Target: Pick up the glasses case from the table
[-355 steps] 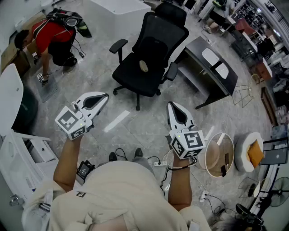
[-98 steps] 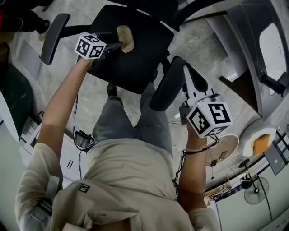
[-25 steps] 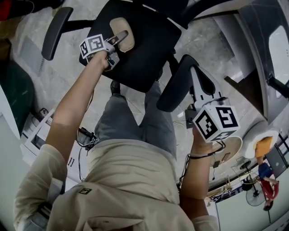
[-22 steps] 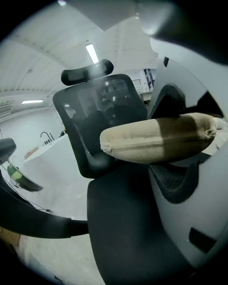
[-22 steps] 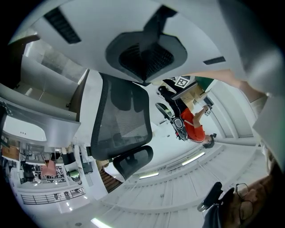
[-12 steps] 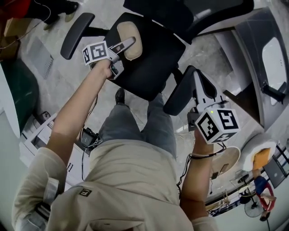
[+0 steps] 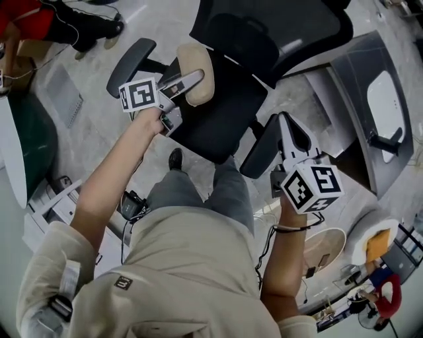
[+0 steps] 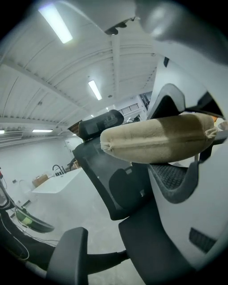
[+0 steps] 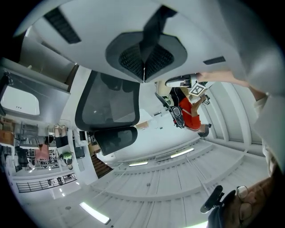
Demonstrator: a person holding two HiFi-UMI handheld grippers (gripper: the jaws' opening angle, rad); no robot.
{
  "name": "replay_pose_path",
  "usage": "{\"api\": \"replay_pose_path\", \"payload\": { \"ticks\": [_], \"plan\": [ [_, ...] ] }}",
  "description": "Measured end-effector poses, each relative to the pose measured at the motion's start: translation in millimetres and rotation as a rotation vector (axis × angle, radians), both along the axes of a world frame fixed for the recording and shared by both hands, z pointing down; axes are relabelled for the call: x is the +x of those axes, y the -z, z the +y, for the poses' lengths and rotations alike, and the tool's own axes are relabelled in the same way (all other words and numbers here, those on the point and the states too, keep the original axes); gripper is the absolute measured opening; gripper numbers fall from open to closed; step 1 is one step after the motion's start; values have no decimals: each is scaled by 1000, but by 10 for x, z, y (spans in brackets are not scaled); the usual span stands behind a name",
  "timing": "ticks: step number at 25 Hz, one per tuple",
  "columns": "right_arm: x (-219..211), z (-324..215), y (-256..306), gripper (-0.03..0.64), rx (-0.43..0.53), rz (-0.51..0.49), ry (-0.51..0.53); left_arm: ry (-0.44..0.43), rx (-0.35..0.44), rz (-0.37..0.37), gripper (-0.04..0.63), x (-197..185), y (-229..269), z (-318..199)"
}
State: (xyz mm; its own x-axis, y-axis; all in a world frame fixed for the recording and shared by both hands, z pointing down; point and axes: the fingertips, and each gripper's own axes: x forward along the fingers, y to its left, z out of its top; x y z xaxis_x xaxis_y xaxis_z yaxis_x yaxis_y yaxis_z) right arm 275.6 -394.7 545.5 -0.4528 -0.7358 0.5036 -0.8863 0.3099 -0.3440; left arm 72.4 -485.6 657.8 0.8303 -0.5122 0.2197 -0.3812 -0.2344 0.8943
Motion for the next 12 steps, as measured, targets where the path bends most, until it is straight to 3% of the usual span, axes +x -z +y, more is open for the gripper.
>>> {"api": "replay_pose_path", "payload": {
  "ticks": [4, 12],
  "plan": [
    [-115, 38, 230, 25, 35, 7, 2, -37, 110, 2, 298, -63, 490, 52],
    [-300, 176, 689, 23, 139, 41, 28, -81, 245, -2, 298, -158, 1376, 336]
  ]
}}
